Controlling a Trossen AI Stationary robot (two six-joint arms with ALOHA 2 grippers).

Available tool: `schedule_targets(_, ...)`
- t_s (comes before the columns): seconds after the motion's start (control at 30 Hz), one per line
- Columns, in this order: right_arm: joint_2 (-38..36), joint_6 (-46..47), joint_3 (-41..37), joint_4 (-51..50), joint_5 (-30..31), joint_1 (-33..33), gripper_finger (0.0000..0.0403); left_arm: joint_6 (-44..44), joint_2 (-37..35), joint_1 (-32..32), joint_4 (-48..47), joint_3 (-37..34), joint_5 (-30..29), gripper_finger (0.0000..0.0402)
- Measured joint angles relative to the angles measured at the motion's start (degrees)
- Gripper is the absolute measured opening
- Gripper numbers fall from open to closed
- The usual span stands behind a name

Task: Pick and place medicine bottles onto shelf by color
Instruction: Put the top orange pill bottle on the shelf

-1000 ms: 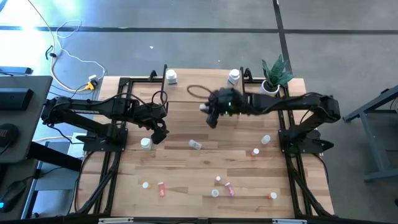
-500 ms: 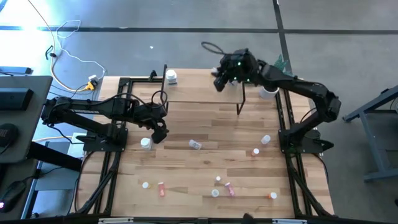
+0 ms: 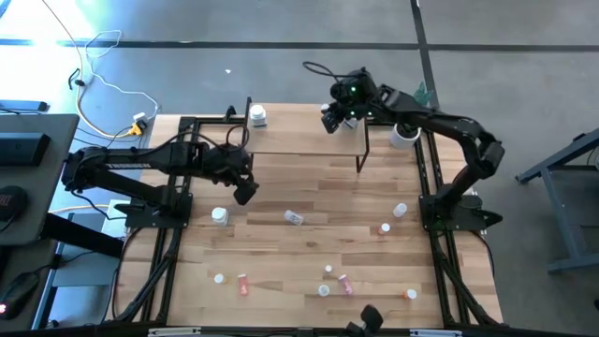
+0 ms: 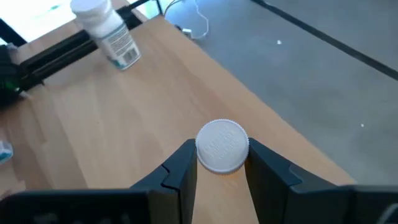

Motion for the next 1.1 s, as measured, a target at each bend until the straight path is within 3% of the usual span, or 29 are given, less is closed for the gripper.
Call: schedule_targets(1.1,1.92,-4.9,0.0,-7.2,2.96,1.52,0.0106,0.18,0.0,1.22,-0.07,0.0,0.07,0.0266)
